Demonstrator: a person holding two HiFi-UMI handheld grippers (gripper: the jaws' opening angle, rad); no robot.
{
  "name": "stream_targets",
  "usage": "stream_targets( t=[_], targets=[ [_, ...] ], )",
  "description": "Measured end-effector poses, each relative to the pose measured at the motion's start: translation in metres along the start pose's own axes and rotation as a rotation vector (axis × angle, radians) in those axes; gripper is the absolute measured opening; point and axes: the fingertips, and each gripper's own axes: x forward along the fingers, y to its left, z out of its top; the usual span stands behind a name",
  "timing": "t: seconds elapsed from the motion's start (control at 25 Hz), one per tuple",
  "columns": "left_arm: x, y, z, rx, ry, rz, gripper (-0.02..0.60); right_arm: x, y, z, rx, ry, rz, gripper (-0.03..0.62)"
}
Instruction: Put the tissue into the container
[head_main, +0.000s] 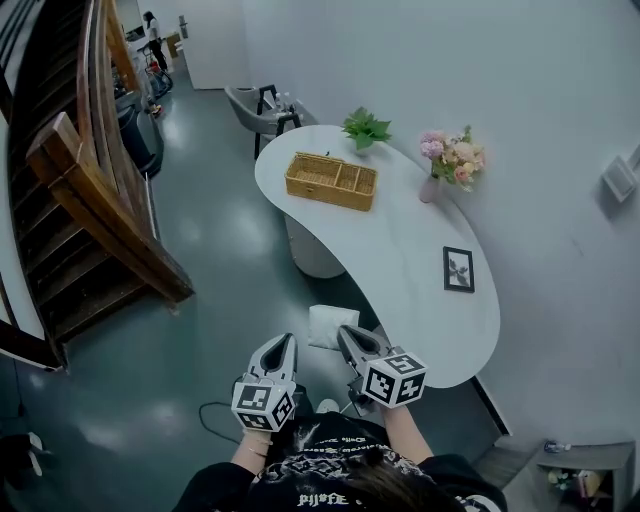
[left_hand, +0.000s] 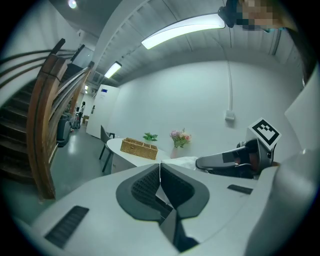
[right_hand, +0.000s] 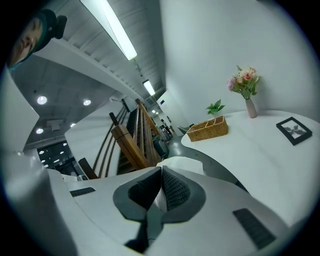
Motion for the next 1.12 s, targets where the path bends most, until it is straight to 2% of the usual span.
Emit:
stream_targets(
  t=[0.44, 1.12],
  targets=[
    [0.051, 0.024, 0.018, 0.029, 0.013, -0.035, 0.026, 0.031, -0.024, 0.026, -0.018, -0.008, -0.054, 0.028],
    [0.124, 0.105, 0.062, 0.050, 0.034, -0.123, 0.026, 0.125, -0.038, 0.081, -0.034, -0.051, -0.158, 0.028]
  ],
)
